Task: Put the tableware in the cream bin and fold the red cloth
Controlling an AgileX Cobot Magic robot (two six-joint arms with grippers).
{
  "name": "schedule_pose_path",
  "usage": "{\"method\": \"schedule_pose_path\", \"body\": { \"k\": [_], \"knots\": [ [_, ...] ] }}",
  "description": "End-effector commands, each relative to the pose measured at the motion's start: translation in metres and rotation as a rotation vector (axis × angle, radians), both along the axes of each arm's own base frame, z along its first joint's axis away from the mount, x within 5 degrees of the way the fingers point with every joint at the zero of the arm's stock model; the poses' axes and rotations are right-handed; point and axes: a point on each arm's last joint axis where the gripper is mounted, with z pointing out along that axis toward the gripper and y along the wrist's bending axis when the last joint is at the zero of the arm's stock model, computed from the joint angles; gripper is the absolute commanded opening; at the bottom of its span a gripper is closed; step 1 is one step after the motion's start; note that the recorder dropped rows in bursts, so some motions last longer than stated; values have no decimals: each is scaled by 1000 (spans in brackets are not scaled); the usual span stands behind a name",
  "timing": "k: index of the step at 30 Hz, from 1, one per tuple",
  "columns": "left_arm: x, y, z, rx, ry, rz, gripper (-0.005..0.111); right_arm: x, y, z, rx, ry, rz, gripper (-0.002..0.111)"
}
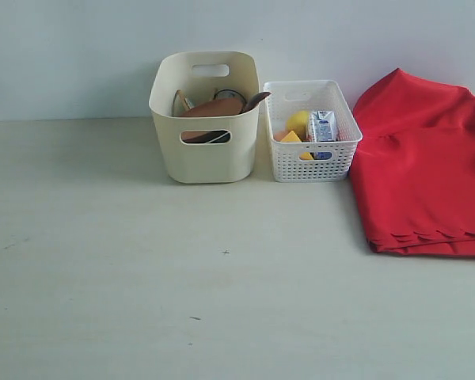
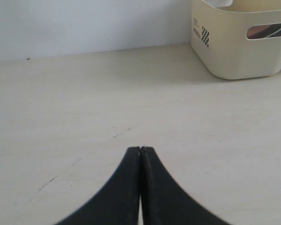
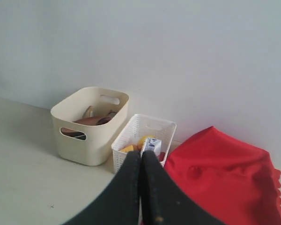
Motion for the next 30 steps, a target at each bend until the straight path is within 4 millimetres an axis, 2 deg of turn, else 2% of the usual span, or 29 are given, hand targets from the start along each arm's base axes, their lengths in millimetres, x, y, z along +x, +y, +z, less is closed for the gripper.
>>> {"method": "schedule_pose_path", "body": {
  "k": [1, 10, 16, 30],
  "knots": [
    [0, 0, 0, -4, -9, 4, 0, -5, -1, -20, -6, -92, 42, 0],
    [0, 0, 0, -5, -9, 4, 0, -8, -4, -54, 1, -254, 93, 0],
    [0, 0, 0, -5, -9, 4, 0, 2, -2, -73, -19, -252, 100, 0],
    [0, 0, 0, -3, -9, 4, 0, 2, -2, -74, -16, -245, 103, 0]
  ]
}}
